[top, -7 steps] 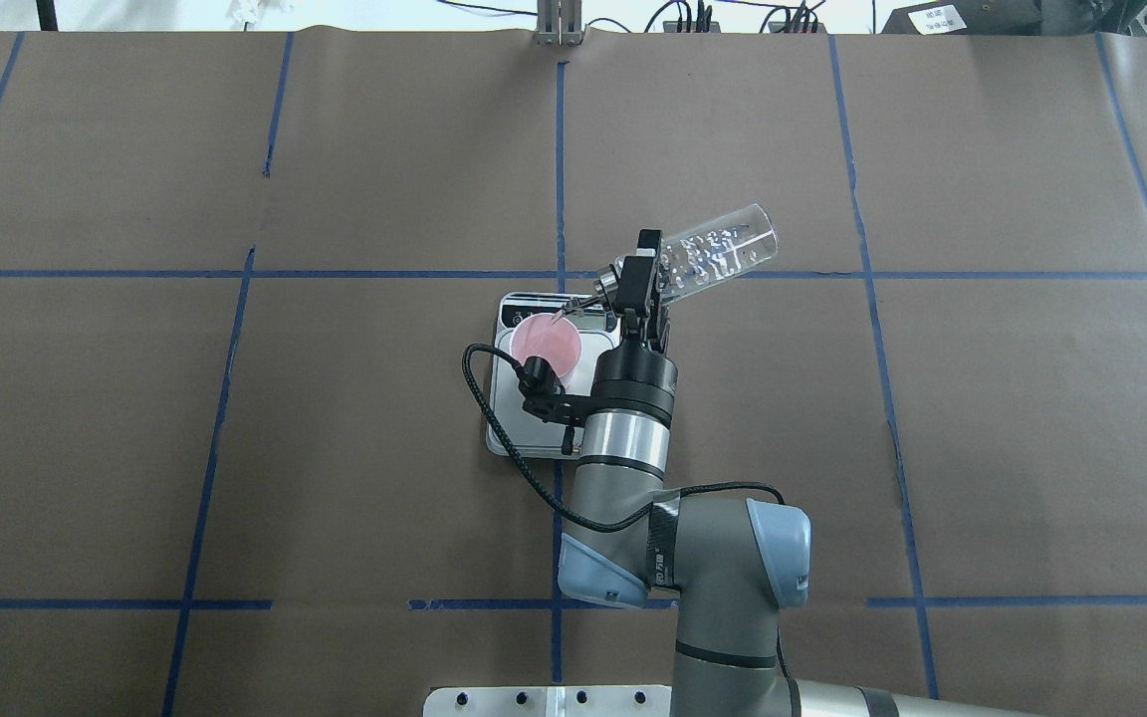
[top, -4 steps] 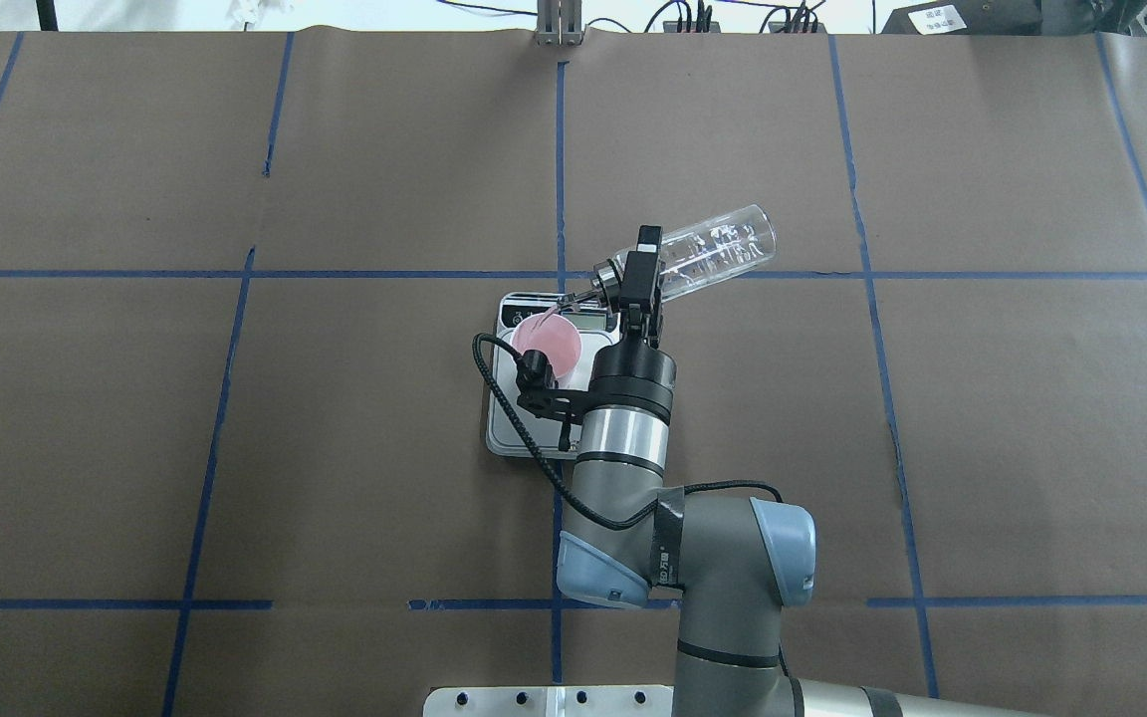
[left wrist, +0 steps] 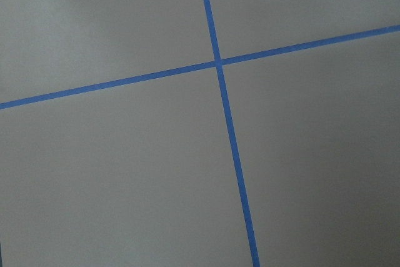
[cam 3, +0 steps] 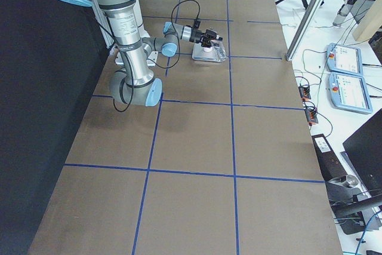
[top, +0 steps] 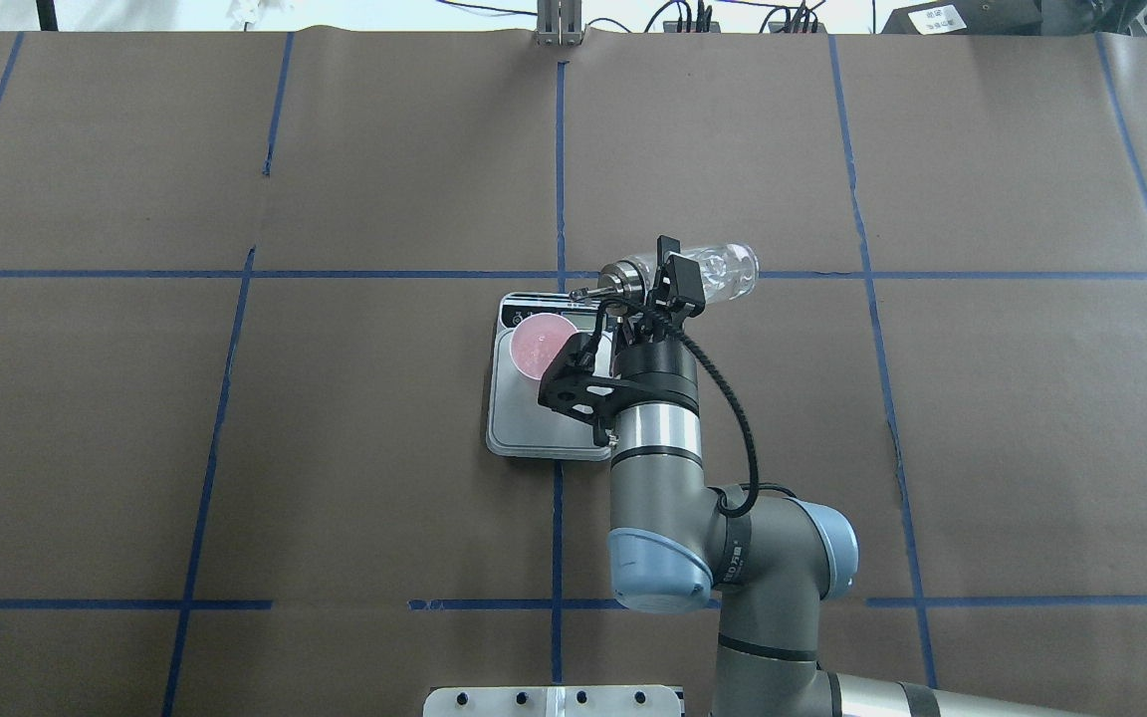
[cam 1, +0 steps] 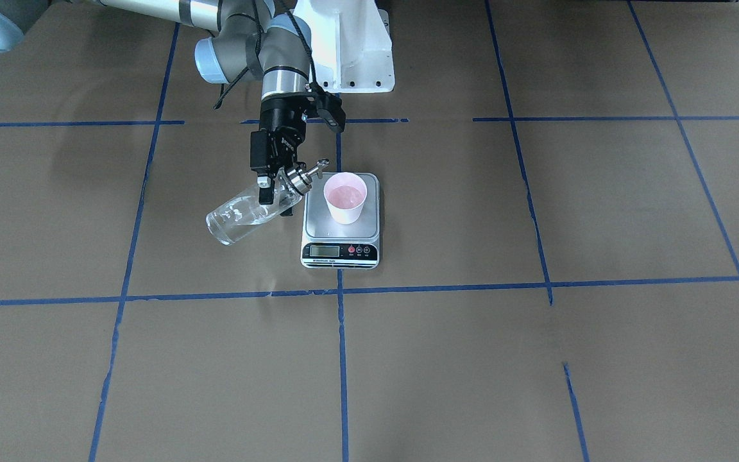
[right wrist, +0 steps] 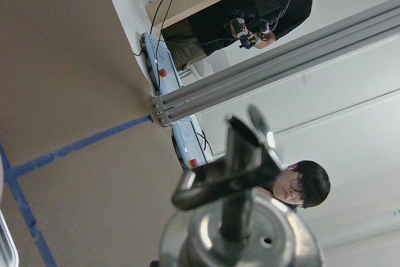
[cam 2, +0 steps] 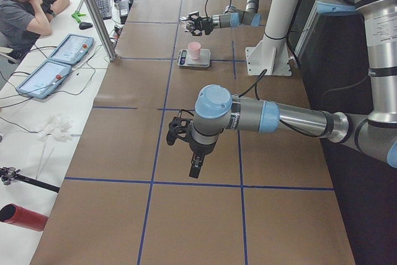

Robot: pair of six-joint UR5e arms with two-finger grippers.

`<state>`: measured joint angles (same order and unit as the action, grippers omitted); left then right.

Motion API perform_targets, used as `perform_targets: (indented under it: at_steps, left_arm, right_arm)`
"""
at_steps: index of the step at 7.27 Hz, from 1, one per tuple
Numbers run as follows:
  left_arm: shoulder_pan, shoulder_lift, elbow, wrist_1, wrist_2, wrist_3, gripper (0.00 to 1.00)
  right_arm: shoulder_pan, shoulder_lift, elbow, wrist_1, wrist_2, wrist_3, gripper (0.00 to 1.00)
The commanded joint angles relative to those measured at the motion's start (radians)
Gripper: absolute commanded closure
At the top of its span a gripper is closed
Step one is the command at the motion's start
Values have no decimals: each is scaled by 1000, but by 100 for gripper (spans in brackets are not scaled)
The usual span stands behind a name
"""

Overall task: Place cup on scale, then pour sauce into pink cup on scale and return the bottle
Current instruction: 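Tilt the bottle upright and carry it back with the right gripper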

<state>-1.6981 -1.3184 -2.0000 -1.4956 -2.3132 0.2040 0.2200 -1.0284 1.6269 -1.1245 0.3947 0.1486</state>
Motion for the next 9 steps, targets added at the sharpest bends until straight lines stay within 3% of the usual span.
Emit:
perform_targets:
  at_steps: [1,3,5,9]
  left_arm:
    - [0,-1,-2,0,0,0,0]
    - [0,-1,-8,0,0,0,0]
    - [0,-1,-10,0,-11,0,0]
    - [0,1,-10,0,-12,2,0]
  right_arm:
    - [5,-9,92,81,117,171,100]
    - [13,-10,157,81,160,246,100]
    - [16,-19,197,83,252,477,100]
    - [74,-197,274,81,427,866,100]
